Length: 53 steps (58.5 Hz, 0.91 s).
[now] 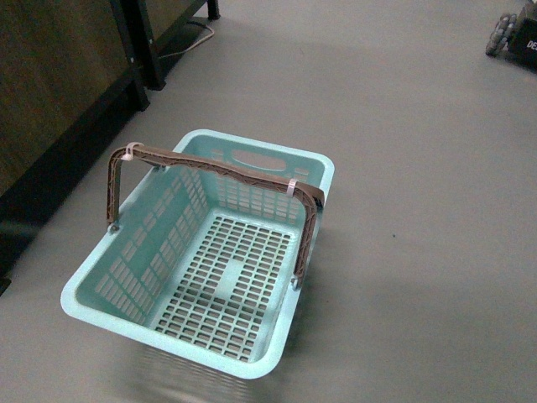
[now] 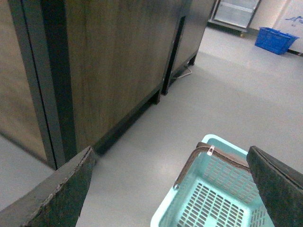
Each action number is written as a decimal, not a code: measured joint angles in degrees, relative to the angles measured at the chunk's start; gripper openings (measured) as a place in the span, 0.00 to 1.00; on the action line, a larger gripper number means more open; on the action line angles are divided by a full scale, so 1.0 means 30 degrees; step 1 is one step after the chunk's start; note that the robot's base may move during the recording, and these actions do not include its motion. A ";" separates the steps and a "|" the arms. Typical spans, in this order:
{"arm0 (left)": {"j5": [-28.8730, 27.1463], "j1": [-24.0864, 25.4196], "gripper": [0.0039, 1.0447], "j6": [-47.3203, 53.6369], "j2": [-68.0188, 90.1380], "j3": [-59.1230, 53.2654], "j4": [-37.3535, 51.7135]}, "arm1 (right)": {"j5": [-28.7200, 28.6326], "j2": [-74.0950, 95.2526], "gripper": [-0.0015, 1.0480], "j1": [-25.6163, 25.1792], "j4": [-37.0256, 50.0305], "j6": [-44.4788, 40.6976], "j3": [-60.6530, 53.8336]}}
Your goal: Pick mango and avocado into basket
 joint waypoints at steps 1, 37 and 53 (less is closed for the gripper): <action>0.0408 0.0160 0.93 -0.0765 0.0831 0.0138 -0.0007 | 0.0007 0.0000 0.93 0.0000 0.0000 0.0000 0.0000; 0.6885 -0.2375 0.93 -1.6393 3.5328 1.1293 1.3296 | 0.0000 0.0000 0.93 0.0000 0.0000 0.0000 0.0000; 0.7074 -0.3315 0.93 -1.7646 4.0180 1.6976 1.3238 | 0.0000 0.0000 0.93 0.0000 0.0000 0.0000 0.0007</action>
